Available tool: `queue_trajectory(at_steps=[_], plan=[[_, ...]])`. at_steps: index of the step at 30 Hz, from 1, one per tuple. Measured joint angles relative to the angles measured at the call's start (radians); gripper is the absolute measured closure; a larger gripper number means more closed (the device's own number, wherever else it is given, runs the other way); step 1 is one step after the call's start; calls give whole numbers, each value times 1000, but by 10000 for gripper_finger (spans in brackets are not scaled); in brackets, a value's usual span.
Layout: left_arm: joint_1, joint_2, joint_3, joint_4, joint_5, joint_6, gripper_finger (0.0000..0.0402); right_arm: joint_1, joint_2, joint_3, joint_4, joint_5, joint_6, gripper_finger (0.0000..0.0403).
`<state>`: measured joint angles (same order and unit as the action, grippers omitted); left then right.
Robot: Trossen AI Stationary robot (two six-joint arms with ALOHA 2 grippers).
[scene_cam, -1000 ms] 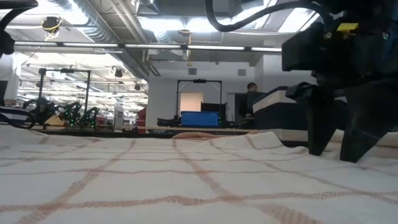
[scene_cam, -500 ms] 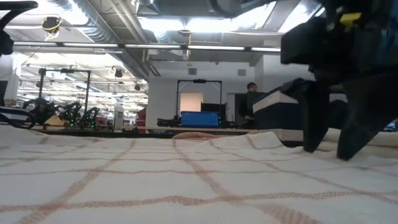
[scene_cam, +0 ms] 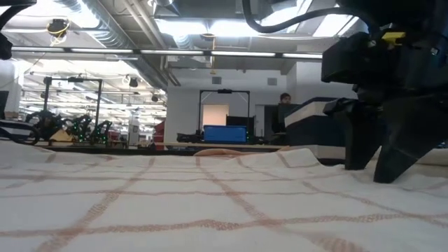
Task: Fold towel
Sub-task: Fold the white towel
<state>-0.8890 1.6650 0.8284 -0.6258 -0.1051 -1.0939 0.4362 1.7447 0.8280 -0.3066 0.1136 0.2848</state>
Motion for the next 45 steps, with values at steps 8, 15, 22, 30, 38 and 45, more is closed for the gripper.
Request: queue_trajectory(at_steps=[8, 15, 22, 30, 38, 45], plan=[[-1, 0, 0, 20, 12, 49, 393, 2, 0, -11, -8, 45, 29, 367], [-1, -4, 12, -33, -31, 40, 398, 10, -11, 4, -41, 54, 24, 389], [-1, -53, 175, -384, -165, 20, 400, 55, -115, 122, -278, 223, 15, 395], [0, -75, 402, -792, -332, -29, 401, 54, -204, 266, -512, 388, 22, 395], [-20, -109, 585, -949, -423, -97, 401, 56, -241, 426, -677, 506, 25, 395], [-70, -109, 656, -921, -424, -126, 402, 134, -242, 530, -790, 512, 117, 395]])
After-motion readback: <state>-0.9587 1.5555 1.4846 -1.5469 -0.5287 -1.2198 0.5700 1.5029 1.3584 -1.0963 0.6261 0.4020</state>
